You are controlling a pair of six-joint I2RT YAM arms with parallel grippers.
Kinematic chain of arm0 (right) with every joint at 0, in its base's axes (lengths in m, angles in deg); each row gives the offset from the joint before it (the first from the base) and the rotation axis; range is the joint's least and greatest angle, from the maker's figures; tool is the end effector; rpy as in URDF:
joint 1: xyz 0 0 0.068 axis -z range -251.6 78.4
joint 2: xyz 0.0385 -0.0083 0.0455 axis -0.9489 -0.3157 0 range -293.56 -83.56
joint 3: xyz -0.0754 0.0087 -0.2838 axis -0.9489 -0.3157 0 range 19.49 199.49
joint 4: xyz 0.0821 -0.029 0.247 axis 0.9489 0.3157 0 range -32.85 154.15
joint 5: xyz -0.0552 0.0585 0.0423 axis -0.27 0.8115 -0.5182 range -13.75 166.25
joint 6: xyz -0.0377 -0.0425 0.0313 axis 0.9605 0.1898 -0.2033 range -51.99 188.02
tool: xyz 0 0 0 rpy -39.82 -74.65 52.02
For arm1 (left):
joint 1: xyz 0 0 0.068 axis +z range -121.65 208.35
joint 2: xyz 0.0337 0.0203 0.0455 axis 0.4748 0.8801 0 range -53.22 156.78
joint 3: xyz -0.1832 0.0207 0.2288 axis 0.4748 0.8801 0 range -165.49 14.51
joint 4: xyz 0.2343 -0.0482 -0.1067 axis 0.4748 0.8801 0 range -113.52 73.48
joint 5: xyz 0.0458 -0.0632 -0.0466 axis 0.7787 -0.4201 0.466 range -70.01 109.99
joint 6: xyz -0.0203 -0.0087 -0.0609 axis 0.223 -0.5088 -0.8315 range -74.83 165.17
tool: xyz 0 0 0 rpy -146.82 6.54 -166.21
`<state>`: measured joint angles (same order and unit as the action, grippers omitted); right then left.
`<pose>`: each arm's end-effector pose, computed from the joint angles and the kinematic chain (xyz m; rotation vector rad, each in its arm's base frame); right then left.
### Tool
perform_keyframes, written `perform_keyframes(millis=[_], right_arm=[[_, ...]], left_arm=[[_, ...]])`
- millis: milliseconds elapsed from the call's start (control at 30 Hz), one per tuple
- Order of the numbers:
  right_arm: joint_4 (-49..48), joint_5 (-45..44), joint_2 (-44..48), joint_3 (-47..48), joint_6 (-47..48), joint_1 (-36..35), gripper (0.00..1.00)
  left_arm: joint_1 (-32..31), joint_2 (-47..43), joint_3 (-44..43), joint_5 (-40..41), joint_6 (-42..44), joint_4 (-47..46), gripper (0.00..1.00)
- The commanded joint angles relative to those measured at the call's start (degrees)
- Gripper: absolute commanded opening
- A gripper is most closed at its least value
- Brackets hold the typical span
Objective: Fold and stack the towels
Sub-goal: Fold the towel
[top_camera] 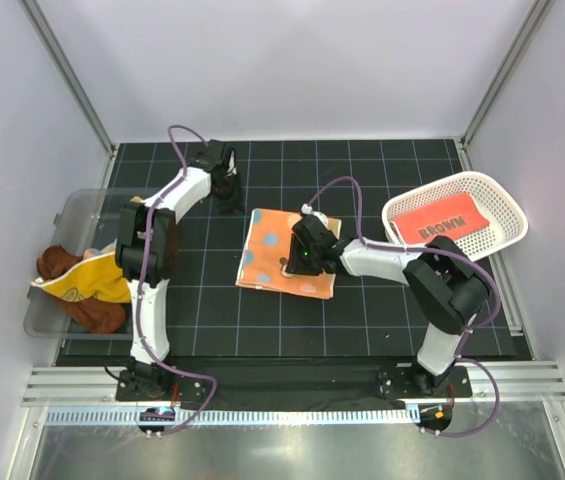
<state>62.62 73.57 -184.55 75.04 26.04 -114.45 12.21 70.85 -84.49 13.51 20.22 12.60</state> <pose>0.2714 0.2485 0.1643 0.0016 2.5498 0.5664 0.4669 -0.1410 0.1916 -0.1675 2.6790 -0.3843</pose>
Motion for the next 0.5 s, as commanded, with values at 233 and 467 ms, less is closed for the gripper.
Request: perform_keyframes(millis=[233, 467], right_arm=[[20.27, -5.15, 11.85, 5.64, 3.30, 1.36, 0.43], [17.56, -2.51, 20.38, -7.36, 2.52, 6.02, 0.44]], left_arm=[[-5.12, -21.93, 19.15, 4.74, -4.49, 6.96, 0.41], [-9.61, -26.08, 30.96, 2.97, -6.69, 1.76, 0.40]])
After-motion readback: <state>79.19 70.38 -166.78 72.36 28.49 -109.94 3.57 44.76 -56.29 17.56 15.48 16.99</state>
